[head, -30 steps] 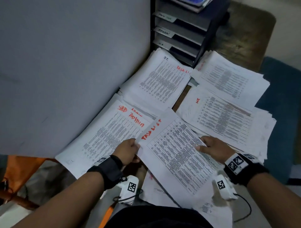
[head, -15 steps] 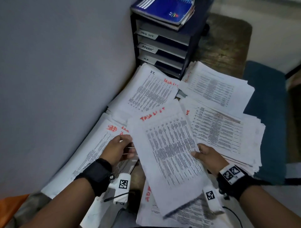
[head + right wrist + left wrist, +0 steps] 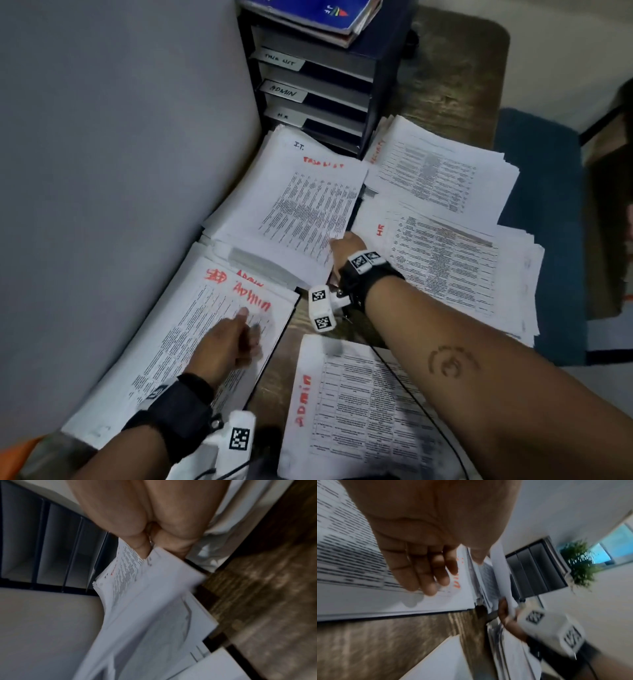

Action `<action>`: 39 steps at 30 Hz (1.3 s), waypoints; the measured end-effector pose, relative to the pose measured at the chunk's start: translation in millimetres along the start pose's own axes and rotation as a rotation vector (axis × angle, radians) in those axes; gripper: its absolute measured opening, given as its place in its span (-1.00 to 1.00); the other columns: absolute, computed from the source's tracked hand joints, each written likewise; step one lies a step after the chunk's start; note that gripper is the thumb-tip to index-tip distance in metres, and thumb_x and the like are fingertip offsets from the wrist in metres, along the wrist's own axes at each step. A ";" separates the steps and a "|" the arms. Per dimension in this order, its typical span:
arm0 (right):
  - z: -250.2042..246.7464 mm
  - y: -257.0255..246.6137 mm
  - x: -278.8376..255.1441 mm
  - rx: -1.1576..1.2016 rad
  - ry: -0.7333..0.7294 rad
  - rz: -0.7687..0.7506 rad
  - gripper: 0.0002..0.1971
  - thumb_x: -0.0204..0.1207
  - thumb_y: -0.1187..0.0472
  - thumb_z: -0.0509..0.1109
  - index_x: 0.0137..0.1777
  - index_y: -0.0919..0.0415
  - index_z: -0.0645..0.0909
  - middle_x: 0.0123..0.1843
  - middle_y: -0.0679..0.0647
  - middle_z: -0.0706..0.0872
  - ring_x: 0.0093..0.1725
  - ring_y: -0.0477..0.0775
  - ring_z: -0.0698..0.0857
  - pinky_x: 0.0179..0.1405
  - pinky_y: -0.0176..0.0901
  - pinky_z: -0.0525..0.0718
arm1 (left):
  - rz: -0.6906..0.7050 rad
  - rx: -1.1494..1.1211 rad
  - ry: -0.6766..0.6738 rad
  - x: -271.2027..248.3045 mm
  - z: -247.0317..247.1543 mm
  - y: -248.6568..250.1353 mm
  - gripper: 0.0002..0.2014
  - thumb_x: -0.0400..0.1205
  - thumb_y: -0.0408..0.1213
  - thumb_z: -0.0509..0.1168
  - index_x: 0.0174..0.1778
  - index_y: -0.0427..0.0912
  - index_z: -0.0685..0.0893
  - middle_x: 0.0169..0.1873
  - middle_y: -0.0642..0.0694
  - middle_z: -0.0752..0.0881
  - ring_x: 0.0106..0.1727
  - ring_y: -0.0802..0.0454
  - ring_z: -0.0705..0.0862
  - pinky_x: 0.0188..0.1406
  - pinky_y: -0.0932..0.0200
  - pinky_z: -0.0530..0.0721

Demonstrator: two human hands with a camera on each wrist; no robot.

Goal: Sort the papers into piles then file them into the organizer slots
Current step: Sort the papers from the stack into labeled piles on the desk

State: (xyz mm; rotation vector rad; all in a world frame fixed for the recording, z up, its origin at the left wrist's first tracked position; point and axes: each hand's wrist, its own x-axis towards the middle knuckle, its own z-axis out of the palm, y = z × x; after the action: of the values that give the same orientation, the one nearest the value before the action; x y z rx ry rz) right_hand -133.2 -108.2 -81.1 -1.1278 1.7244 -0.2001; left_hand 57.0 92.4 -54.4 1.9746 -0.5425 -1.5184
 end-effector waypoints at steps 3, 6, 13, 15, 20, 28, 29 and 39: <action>7.0 -18.2 6.2 -0.036 -0.126 -0.039 -0.57 0.68 0.27 0.24 0.52 0.35 0.41 0.50 0.35 0.48 0.49 0.28 0.48 0.36 -0.03 0.57 | -0.048 0.160 -0.115 -3.3 4.8 -17.7 -0.63 0.65 0.02 0.35 -0.26 -0.24 0.65 -0.35 -0.19 0.74 -0.26 -0.10 0.69 -0.19 0.04 0.58; 12.5 -18.6 14.5 0.172 -0.172 -0.033 -0.51 0.67 0.23 0.30 0.57 0.31 0.35 0.47 0.27 0.52 0.30 0.27 0.66 0.21 0.09 0.74 | -0.053 0.433 -0.223 -4.6 11.8 -36.7 -0.63 0.42 0.11 0.48 -0.31 -0.16 0.68 -0.43 -0.04 0.75 -0.36 0.03 0.69 -0.25 0.12 0.59; -27.5 30.4 -27.9 -0.154 -0.243 -0.242 -0.96 0.65 0.20 0.34 0.01 0.09 0.52 -0.21 0.01 0.64 -0.28 0.05 0.67 -0.28 -0.14 0.58 | 0.025 0.876 -0.213 -19.1 39.9 -37.8 -0.73 0.44 -0.14 0.50 -0.09 -0.27 0.75 -0.12 -0.12 0.81 -0.09 -0.02 0.75 -0.09 0.12 0.67; -41.8 60.6 -47.1 -0.372 -0.214 -0.363 -0.95 0.60 0.13 0.38 -0.09 0.03 0.62 -0.23 -0.10 0.70 -0.16 0.05 0.75 -0.11 -0.08 0.63 | 0.018 0.904 -0.214 -19.3 43.9 -41.5 -0.74 0.44 -0.18 0.51 -0.06 -0.27 0.76 -0.08 -0.11 0.80 -0.04 -0.02 0.74 -0.06 0.11 0.68; -49.8 126.0 -84.9 -0.599 -0.290 -0.296 -0.88 0.50 0.07 0.47 -0.01 0.06 0.69 -0.04 -0.07 0.74 0.00 0.00 0.69 0.01 -0.12 0.58 | -0.002 0.892 -0.205 -27.5 49.2 -46.6 -0.79 0.45 -0.25 0.50 -0.05 -0.22 0.72 -0.03 -0.09 0.79 0.03 -0.05 0.74 0.00 0.11 0.67; -43.0 166.2 -94.6 -0.558 -0.330 -0.305 -0.73 0.28 0.16 0.65 -0.21 0.02 0.57 -0.18 -0.04 0.65 -0.21 -0.03 0.63 -0.19 -0.12 0.58 | 0.020 0.658 -0.223 -40.5 51.4 -59.3 -0.67 0.39 -0.42 0.54 -0.20 -0.08 0.50 -0.23 -0.02 0.67 -0.24 0.06 0.61 -0.19 0.18 0.58; -44.0 165.0 -95.3 -0.532 -0.323 -0.309 -0.74 0.31 0.20 0.63 -0.25 0.03 0.55 -0.23 -0.05 0.63 -0.27 -0.06 0.60 -0.22 -0.13 0.56 | 0.008 0.635 -0.232 -40.0 51.5 -62.5 -0.69 0.36 -0.42 0.57 -0.19 -0.11 0.57 -0.22 0.02 0.70 -0.21 0.08 0.64 -0.16 0.18 0.62; -48.1 155.3 -92.7 -0.352 -0.310 -0.325 -0.78 0.38 0.18 0.61 -0.06 0.01 0.64 -0.06 -0.06 0.69 -0.10 -0.09 0.63 0.00 -0.20 0.54 | 0.218 0.594 -0.216 -38.9 54.0 -66.7 -0.79 0.66 -0.28 0.36 -0.26 -0.08 0.50 -0.31 0.06 0.67 -0.31 0.17 0.58 -0.35 0.32 0.45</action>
State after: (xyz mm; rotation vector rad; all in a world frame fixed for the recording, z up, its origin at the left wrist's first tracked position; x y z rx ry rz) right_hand -259.4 29.6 -91.0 -1.6063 1.3237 0.0830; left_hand -7.4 156.0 -80.2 2.0779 -1.3863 -1.5560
